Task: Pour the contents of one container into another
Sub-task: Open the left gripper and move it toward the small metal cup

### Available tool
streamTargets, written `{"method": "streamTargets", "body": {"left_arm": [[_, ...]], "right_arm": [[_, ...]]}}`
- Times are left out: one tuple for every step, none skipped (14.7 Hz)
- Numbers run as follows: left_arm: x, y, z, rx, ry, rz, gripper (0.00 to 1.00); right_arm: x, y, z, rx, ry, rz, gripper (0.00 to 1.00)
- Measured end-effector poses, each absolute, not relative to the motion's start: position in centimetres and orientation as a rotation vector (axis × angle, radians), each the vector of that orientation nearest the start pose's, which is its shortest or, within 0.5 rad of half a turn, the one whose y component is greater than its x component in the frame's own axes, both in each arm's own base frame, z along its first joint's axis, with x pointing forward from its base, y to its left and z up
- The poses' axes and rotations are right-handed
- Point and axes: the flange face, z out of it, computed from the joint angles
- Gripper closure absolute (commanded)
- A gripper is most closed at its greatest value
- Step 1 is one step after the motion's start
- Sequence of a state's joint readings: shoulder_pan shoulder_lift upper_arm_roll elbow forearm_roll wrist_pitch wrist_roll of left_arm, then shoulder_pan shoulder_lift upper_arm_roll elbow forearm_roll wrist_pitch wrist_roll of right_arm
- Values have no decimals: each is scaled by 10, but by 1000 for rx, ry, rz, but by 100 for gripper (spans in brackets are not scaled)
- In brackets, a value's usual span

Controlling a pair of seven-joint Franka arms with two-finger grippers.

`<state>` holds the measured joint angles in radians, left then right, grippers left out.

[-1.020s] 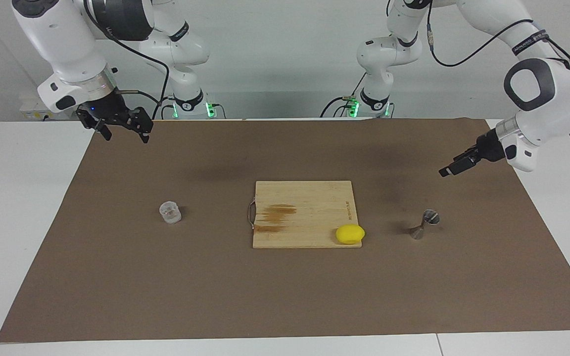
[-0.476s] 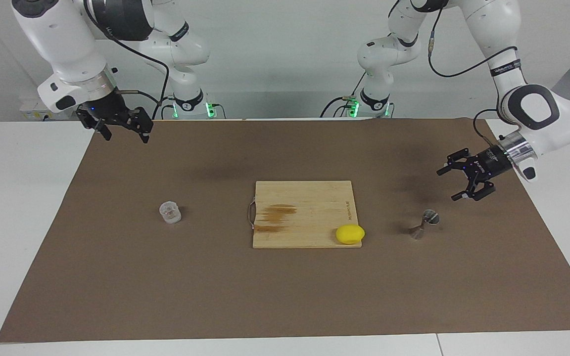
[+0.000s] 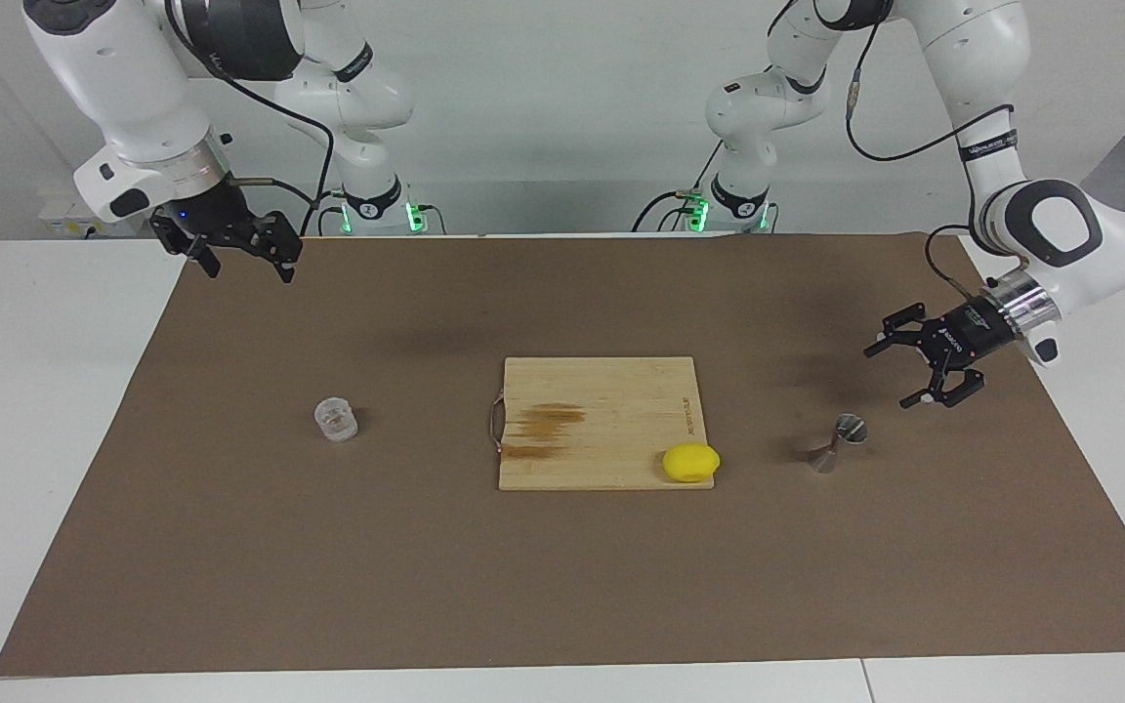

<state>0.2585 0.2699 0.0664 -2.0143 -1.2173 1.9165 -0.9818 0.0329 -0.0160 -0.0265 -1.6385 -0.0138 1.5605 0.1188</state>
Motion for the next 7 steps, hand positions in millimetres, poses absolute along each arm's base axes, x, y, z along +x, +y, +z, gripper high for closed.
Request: {"method": "streamTargets", "body": {"left_arm": [[573, 121, 326, 1146, 1820, -749, 0], [574, 121, 324, 1123, 1820, -749, 0], [575, 120, 323, 1104, 1819, -749, 0], [576, 119, 321, 1090, 1821, -744, 0], [578, 117, 319, 1077, 1822, -742, 0], [579, 114, 318, 1062, 1824, -738, 0], [582, 111, 316, 1046, 1826, -731, 0]], "right_arm": [[546, 2, 601, -3152, 177, 96, 0], [546, 2, 601, -3152, 177, 97, 0], [546, 2, 601, -3152, 177, 97, 0], [546, 2, 601, -3152, 177, 97, 0], [546, 2, 601, -3152, 177, 97, 0], [546, 2, 601, -3152, 177, 97, 0], [546, 2, 601, -3152, 177, 97, 0]]}}
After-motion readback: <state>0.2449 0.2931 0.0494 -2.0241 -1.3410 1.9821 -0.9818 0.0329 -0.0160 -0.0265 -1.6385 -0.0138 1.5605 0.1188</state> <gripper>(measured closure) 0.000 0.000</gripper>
